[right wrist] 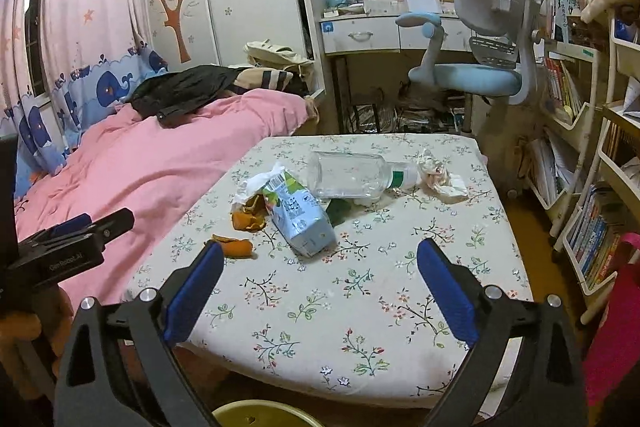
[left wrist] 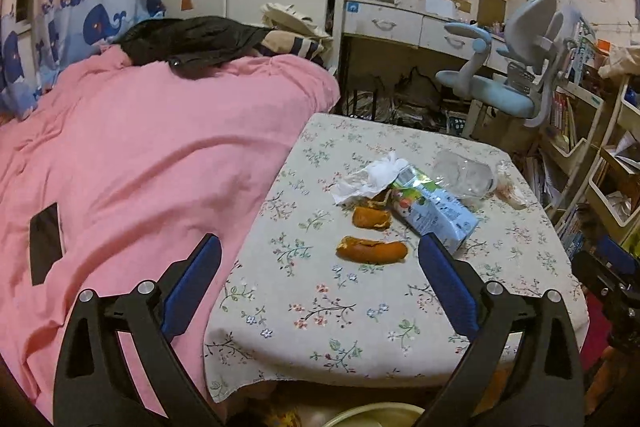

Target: Collect trash

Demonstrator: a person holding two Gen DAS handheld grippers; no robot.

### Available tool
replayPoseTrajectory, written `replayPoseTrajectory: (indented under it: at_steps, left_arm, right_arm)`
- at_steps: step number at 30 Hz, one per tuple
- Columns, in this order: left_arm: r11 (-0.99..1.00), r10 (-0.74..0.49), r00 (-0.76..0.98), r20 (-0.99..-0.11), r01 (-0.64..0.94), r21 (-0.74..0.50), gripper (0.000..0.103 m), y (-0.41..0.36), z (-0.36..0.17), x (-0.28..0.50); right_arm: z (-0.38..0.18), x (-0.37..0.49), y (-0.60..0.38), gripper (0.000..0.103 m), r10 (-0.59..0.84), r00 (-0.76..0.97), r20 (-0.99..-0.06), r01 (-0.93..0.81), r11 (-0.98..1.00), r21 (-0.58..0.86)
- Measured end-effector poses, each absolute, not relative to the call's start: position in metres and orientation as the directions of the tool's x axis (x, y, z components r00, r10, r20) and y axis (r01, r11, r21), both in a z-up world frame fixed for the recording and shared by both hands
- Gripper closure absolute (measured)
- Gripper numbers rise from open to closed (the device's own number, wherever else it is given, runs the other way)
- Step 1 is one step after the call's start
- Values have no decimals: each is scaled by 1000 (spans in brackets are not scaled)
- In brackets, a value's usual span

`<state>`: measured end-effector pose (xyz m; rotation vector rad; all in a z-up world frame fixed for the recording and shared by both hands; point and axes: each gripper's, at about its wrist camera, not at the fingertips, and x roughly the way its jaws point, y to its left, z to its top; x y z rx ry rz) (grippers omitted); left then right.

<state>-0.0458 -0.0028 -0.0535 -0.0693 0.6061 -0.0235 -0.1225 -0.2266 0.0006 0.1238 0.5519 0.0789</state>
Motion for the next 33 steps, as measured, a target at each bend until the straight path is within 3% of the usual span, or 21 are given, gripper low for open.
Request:
replayPoseTrajectory:
  at_steps: [33]
  left_arm:
    - [998,-46,833,-552,19,-55,8,-4,-53,-45]
  right_arm:
    - [-5,-113,-218,10,119,823,-555,-54,990,132]
